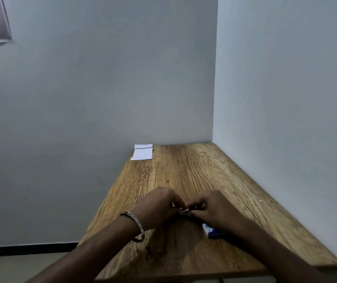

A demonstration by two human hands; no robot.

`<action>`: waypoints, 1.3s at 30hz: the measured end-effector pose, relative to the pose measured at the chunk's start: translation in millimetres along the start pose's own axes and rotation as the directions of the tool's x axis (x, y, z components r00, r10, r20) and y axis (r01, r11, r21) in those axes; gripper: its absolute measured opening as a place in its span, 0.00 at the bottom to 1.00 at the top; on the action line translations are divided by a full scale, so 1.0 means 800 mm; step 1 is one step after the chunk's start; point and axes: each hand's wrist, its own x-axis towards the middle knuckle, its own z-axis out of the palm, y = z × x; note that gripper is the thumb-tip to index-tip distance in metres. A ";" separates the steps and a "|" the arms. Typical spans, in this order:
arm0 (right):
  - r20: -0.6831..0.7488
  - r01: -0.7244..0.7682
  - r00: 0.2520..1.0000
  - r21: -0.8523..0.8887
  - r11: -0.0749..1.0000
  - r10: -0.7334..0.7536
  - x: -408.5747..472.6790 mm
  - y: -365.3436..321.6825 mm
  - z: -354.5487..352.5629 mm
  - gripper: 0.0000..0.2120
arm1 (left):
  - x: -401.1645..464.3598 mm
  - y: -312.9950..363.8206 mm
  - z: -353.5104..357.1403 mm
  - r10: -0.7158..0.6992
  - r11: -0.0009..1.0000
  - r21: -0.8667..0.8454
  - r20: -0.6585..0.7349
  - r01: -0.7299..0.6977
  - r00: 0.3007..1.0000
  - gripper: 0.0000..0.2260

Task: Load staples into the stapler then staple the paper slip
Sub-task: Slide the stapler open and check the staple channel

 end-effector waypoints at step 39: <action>-0.050 0.032 0.998 0.040 0.999 -0.030 0.010 0.023 0.012 0.07 | 0.008 -0.041 -0.014 0.171 0.985 -0.048 0.120 -0.167 0.978 0.04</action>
